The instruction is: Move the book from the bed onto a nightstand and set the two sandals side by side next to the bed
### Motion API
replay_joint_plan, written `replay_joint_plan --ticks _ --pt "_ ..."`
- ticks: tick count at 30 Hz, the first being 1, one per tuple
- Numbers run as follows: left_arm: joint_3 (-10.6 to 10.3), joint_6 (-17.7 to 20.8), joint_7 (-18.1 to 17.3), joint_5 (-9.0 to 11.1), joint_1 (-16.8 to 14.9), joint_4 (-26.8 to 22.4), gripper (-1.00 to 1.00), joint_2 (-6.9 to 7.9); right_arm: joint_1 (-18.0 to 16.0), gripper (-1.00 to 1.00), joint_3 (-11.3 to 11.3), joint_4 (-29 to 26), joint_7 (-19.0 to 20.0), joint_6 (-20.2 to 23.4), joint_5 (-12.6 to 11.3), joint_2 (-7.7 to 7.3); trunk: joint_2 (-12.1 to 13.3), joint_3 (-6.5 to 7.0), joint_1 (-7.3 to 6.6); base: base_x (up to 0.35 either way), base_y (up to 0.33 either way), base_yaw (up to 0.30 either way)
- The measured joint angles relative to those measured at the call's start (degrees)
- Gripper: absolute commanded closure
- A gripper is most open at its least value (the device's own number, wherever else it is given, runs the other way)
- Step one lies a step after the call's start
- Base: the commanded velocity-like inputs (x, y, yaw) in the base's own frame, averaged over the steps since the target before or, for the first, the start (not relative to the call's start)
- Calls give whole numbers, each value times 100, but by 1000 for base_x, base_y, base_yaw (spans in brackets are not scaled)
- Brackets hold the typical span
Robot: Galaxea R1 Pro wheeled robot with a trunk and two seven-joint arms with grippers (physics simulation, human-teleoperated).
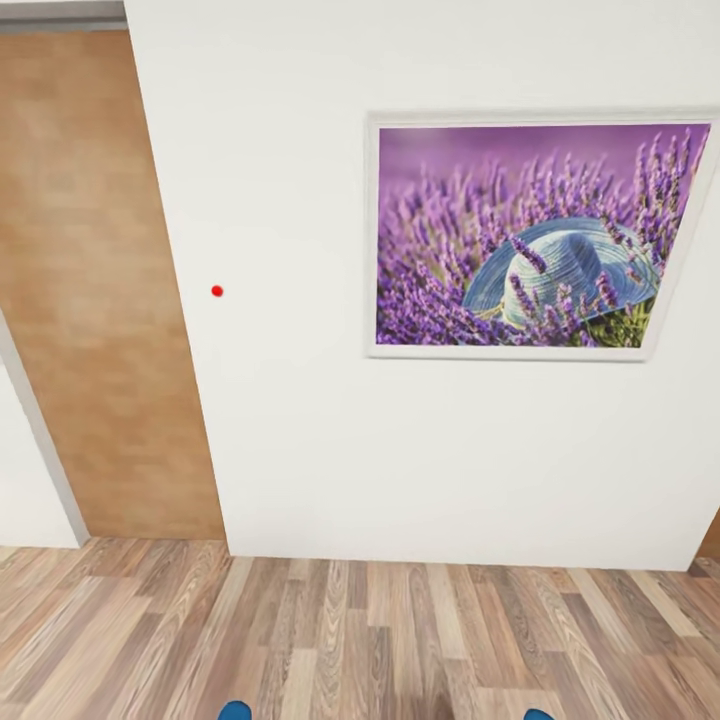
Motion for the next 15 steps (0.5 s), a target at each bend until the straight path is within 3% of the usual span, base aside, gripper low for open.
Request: replay_joint_plan --ticks 15 --pt "9 2 1 6 4 8 100 -1 64 100 -5 33 8 0 -3 25 0 0 0 288 -76 0"
